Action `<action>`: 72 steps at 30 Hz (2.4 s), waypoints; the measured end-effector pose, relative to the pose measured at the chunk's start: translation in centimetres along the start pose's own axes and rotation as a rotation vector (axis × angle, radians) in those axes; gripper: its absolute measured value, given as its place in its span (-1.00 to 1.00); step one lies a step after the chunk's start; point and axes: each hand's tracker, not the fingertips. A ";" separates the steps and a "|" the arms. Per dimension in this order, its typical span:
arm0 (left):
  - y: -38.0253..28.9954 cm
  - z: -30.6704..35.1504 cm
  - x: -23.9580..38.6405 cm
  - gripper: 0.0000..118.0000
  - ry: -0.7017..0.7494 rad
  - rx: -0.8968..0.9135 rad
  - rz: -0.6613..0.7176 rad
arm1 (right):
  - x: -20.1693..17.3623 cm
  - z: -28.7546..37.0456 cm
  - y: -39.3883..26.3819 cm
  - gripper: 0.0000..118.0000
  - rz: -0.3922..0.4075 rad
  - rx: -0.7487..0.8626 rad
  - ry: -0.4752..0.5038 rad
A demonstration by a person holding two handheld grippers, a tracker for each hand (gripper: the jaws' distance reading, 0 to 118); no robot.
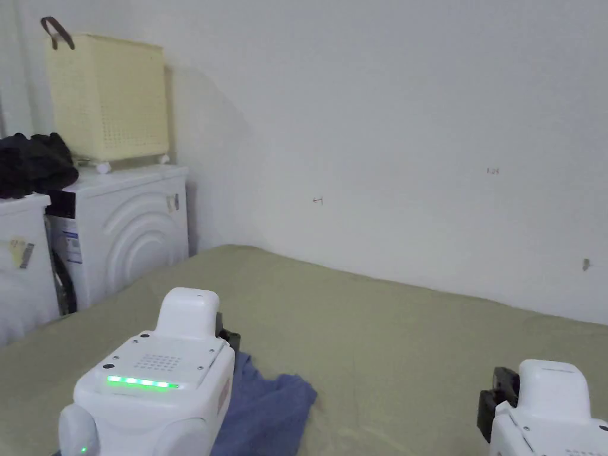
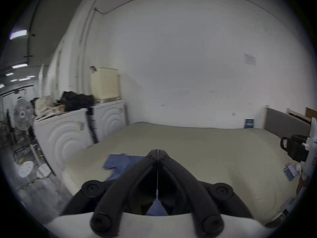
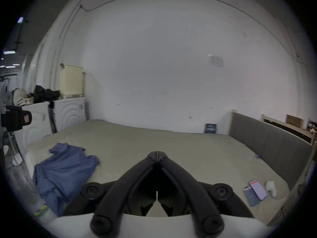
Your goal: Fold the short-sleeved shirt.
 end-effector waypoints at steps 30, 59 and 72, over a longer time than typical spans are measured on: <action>-10.0 -23.5 -5.0 -0.98 -0.054 -0.498 0.036 | -6.6 -10.4 -7.3 -1.00 0.017 -0.193 0.134; -5.6 -27.9 5.2 -0.98 -0.218 -0.627 -0.097 | 5.9 -0.9 -10.4 -1.00 -0.053 -0.345 -0.024; 3.4 -15.7 32.0 -0.98 -0.689 -0.468 -0.212 | 16.6 9.7 -9.4 -1.00 -0.138 -0.289 -0.291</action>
